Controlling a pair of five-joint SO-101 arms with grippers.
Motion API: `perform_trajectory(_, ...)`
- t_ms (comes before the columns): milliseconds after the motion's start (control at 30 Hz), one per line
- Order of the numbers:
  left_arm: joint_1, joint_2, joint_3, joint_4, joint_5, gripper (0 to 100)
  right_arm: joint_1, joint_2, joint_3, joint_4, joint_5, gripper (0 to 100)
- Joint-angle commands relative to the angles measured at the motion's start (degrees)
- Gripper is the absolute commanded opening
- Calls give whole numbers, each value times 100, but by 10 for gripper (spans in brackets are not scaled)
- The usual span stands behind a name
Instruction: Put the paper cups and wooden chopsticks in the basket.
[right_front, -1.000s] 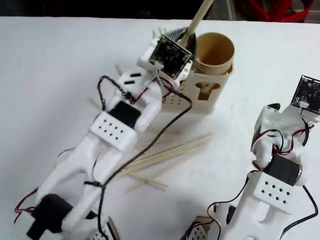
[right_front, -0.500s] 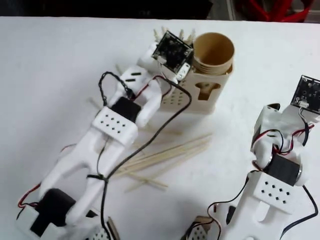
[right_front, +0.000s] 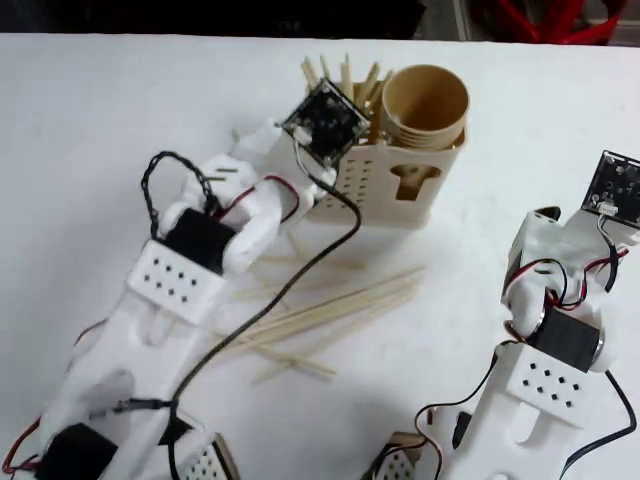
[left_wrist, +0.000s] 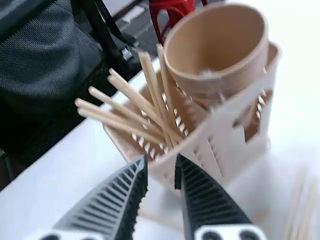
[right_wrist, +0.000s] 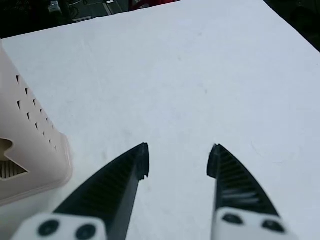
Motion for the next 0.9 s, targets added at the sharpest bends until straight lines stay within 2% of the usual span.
perform_trajectory(0, -13, -400, -316, 835, -273, 107, -48, -66, -35, -110, -26, 201)
perform_trajectory(267, 4, -426, -308, 2040, -536, 111, -48, -66, -35, -110, -18, 201)
perform_trajectory(367, 110, -418, -176, 2277, -712, 162, -48, -66, -35, -110, -18, 201)
perform_trajectory(500, 295, -418, 422, 2154, -1011, 190, -48, -66, -35, -110, -9, 201)
perform_trajectory(700, 347, -356, 1626, 1407, -1257, 190, -48, -66, -35, -110, -9, 201)
perform_trajectory(867, 470, 541, 1943, 1196, -1222, 188, -145, -66, -26, -110, 0, 201)
